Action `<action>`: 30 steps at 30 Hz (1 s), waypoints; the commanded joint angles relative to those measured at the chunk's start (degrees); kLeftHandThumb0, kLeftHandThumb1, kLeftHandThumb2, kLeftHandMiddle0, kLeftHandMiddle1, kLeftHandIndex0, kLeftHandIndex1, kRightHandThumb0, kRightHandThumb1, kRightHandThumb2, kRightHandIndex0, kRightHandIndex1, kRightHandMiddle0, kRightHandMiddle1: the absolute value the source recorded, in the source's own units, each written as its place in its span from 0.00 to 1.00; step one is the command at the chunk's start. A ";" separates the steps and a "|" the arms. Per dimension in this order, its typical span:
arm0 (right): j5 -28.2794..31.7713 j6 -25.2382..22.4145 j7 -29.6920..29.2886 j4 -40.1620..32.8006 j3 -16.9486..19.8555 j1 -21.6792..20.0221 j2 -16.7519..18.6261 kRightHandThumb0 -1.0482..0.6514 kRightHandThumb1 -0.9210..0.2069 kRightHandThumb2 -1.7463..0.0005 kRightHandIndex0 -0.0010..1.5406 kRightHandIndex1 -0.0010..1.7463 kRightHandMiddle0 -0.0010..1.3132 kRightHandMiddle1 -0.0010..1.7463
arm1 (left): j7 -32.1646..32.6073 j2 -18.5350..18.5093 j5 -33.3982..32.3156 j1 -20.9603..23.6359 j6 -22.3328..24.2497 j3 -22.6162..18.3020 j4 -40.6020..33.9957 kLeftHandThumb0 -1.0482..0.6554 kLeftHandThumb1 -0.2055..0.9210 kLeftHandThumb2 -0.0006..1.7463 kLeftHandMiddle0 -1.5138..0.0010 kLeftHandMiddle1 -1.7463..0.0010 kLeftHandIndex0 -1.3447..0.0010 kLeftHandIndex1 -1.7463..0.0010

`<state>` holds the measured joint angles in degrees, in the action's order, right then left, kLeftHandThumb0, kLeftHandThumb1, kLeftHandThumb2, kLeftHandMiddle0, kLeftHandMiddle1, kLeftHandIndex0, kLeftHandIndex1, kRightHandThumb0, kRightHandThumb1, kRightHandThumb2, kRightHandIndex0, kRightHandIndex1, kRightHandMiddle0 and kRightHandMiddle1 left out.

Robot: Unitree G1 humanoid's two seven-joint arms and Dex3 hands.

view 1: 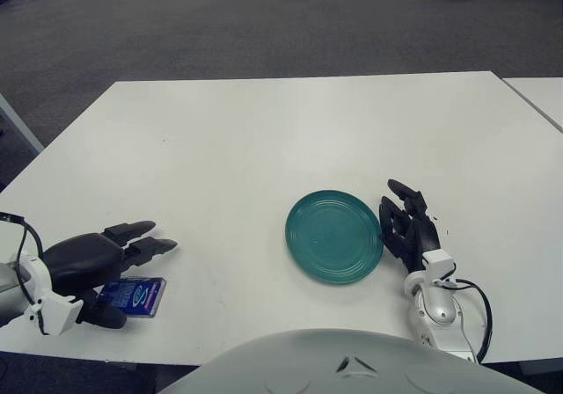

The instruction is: Put the gum into the plate.

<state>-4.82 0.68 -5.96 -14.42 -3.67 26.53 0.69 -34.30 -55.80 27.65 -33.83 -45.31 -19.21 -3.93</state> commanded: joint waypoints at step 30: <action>0.29 -3.68 1.40 1.60 2.52 2.05 -0.55 0.22 0.00 0.64 0.21 0.16 0.00 0.43 | 4.66 -2.98 11.03 -1.84 4.86 1.73 1.02 0.00 1.00 0.21 0.88 0.98 1.00 0.51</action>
<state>-4.68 0.05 -4.67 -14.76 -2.00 26.40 0.55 -27.45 -56.86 36.30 -35.78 -44.07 -17.48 -1.86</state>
